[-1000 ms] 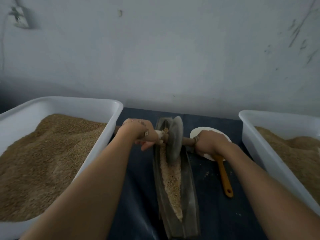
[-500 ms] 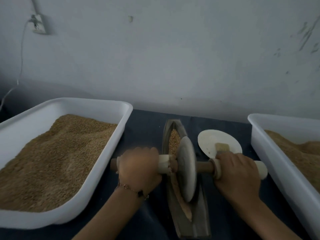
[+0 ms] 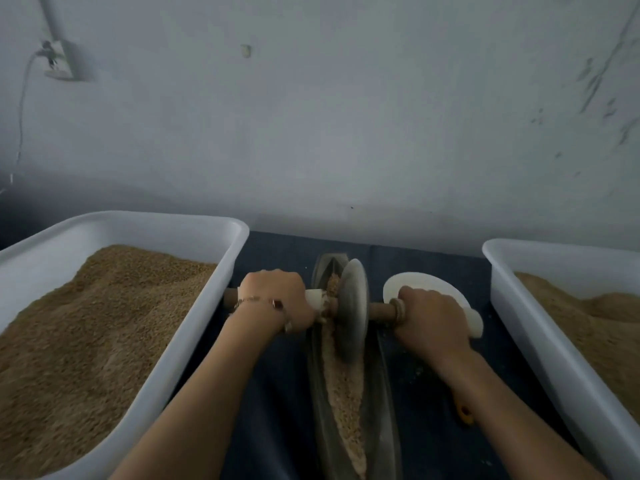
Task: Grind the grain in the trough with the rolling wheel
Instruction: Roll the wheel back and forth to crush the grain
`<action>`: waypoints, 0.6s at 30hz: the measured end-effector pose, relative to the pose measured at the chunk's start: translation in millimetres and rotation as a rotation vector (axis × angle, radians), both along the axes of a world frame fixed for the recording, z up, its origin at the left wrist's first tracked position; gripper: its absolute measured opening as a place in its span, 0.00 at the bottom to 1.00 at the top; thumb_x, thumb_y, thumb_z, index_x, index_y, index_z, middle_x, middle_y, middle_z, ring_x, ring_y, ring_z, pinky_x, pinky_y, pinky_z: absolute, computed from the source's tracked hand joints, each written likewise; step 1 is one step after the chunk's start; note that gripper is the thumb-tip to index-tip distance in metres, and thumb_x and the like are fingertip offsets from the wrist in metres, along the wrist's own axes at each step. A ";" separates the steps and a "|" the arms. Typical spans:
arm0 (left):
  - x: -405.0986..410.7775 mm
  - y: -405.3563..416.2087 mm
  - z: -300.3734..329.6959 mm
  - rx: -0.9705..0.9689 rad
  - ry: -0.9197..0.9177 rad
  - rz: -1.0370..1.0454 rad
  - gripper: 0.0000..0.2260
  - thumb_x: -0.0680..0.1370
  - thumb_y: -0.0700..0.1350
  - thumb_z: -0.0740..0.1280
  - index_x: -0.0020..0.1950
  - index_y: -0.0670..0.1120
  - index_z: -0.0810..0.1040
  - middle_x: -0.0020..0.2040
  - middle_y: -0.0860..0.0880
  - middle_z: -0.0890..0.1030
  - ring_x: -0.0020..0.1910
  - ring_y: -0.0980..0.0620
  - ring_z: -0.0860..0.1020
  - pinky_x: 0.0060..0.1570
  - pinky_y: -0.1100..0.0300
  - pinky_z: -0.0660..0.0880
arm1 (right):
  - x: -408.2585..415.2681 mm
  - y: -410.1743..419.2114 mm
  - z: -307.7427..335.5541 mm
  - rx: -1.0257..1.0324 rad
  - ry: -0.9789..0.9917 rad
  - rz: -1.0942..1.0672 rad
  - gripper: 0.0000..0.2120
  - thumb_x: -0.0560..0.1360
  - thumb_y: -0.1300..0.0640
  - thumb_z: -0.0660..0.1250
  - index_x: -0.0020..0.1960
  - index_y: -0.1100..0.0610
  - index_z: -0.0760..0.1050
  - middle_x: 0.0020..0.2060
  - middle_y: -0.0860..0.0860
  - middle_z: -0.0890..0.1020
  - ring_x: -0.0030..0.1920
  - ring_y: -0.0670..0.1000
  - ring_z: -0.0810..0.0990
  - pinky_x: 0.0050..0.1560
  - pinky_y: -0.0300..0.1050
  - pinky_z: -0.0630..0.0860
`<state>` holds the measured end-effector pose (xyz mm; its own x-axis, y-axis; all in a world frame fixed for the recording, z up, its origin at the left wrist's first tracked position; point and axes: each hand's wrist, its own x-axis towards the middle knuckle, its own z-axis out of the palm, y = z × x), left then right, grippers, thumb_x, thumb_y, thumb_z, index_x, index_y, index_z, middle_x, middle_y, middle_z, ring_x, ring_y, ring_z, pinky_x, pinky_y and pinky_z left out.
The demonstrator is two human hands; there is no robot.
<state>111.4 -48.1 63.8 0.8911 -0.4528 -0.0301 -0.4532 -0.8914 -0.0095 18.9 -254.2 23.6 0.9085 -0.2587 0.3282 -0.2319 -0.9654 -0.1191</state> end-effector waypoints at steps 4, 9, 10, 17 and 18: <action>-70.3 19.6 -18.9 -0.131 -0.491 -0.117 0.11 0.64 0.51 0.72 0.38 0.51 0.71 0.32 0.54 0.73 0.30 0.55 0.68 0.35 0.59 0.63 | -60.6 14.4 -33.7 -0.099 -0.334 0.035 0.19 0.58 0.67 0.78 0.43 0.57 0.74 0.36 0.52 0.77 0.36 0.54 0.76 0.39 0.50 0.74; -100.4 36.9 -33.5 -0.369 -0.766 -0.268 0.06 0.61 0.40 0.69 0.30 0.46 0.71 0.26 0.48 0.71 0.25 0.49 0.69 0.30 0.58 0.65 | -90.3 16.3 -42.3 -0.167 -0.453 0.109 0.27 0.54 0.64 0.81 0.47 0.56 0.73 0.37 0.52 0.78 0.35 0.55 0.77 0.42 0.51 0.70; -96.3 36.1 -33.9 -0.364 -0.741 -0.269 0.08 0.60 0.40 0.70 0.29 0.46 0.71 0.25 0.49 0.71 0.24 0.50 0.69 0.29 0.59 0.64 | -86.9 15.4 -38.0 -0.169 -0.429 0.132 0.23 0.54 0.64 0.81 0.44 0.56 0.74 0.34 0.51 0.77 0.33 0.54 0.76 0.38 0.49 0.70; -16.0 11.4 -26.2 -0.137 -0.290 -0.023 0.06 0.74 0.52 0.65 0.42 0.54 0.69 0.37 0.56 0.70 0.37 0.56 0.69 0.41 0.60 0.64 | -3.3 -2.8 3.6 -0.065 0.025 0.053 0.09 0.71 0.54 0.63 0.37 0.47 0.63 0.32 0.44 0.70 0.36 0.49 0.72 0.31 0.43 0.61; -5.3 6.3 -22.4 -0.146 -0.235 0.002 0.04 0.75 0.52 0.65 0.44 0.53 0.71 0.37 0.56 0.71 0.38 0.55 0.70 0.42 0.59 0.65 | 9.5 -6.1 8.5 -0.039 0.046 0.057 0.06 0.72 0.54 0.62 0.39 0.47 0.65 0.35 0.45 0.74 0.39 0.50 0.75 0.34 0.44 0.64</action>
